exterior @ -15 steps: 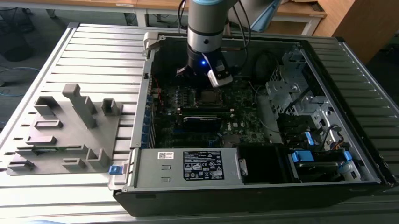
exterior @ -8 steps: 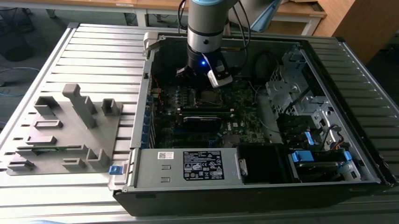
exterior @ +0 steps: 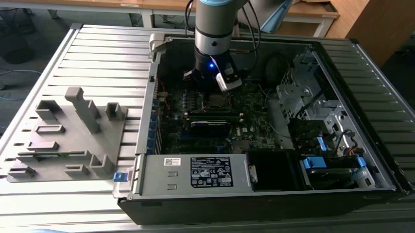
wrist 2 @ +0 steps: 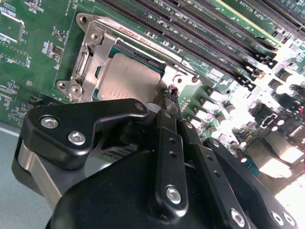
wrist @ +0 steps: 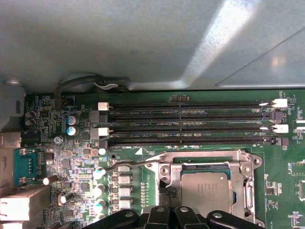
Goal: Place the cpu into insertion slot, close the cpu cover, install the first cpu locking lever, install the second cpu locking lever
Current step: 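Close the cpu cover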
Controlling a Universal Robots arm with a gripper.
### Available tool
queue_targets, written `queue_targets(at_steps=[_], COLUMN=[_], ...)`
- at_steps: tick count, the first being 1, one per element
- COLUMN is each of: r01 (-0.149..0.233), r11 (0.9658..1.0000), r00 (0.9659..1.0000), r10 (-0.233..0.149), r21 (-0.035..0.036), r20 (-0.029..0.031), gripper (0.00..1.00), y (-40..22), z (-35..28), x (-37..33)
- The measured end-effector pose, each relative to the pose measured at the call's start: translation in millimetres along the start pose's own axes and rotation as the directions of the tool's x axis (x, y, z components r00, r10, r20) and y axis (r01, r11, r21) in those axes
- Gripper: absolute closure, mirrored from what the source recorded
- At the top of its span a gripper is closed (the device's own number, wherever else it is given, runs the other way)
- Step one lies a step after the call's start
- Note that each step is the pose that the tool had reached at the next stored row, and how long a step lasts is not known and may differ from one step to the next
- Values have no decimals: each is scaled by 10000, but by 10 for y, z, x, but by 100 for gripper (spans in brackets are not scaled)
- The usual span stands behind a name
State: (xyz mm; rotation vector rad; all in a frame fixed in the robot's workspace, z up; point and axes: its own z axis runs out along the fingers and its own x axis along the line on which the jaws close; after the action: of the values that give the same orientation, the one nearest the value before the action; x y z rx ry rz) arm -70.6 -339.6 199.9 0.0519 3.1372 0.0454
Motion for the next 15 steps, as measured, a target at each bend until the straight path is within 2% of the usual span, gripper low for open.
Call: queue_targets(at_steps=[11, 15], r01=[1, 0], r11=[10000, 10000], r00=[10000, 10000], r10=[-1, 0], r21=[0, -16], r20=[0, 11], gripper=[89, 89], y=[0, 3], z=[6, -15], x=[0, -2])
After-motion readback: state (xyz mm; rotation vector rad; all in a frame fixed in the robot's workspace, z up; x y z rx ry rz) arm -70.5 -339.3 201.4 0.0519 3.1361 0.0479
